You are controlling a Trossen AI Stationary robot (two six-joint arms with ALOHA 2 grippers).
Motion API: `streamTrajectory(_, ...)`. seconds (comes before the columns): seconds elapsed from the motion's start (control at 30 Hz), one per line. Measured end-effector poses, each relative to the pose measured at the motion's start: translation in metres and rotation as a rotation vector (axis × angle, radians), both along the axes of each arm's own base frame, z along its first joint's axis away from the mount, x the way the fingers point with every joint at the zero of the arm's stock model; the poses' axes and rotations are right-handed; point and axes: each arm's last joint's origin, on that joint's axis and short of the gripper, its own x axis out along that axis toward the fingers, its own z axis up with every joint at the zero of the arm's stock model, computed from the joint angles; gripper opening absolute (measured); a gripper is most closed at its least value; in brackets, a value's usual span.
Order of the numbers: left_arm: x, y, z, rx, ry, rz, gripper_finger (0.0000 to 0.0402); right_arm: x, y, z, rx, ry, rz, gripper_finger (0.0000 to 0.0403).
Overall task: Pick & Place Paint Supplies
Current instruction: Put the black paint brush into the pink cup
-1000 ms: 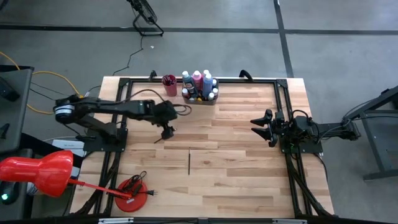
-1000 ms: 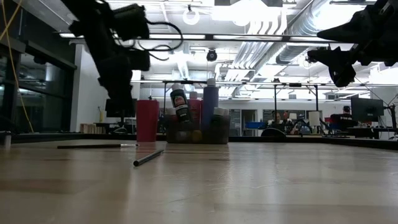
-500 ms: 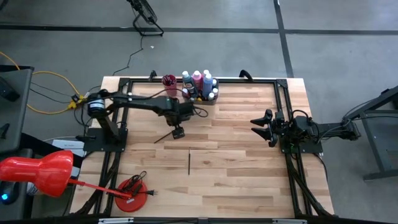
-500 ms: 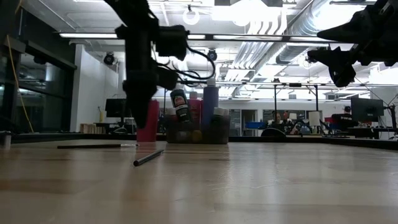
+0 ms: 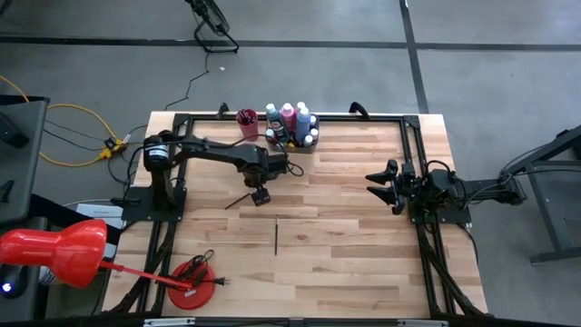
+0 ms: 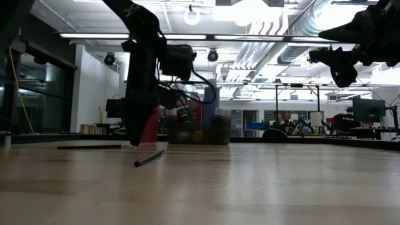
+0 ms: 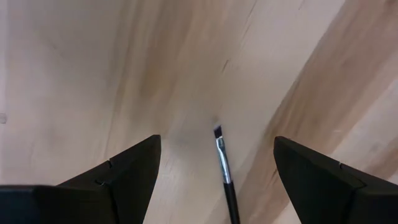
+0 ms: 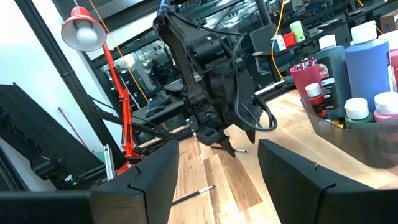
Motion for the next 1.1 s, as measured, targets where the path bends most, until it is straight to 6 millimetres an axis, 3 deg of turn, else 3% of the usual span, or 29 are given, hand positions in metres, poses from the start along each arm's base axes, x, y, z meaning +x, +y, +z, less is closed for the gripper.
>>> streamTrajectory(0.33, 0.005, 0.001, -0.017, -0.015, 0.044, 0.002, 0.0288, 0.0, 0.0, 0.0, 0.0, 0.0, 0.0, 0.0213)
streamTrajectory(1.1, 0.004, 0.0, -0.02, -0.024, 0.057, -0.029, 0.0075, 0.0, 0.0, 0.0, 0.0, 0.0, 0.0, 0.0213)
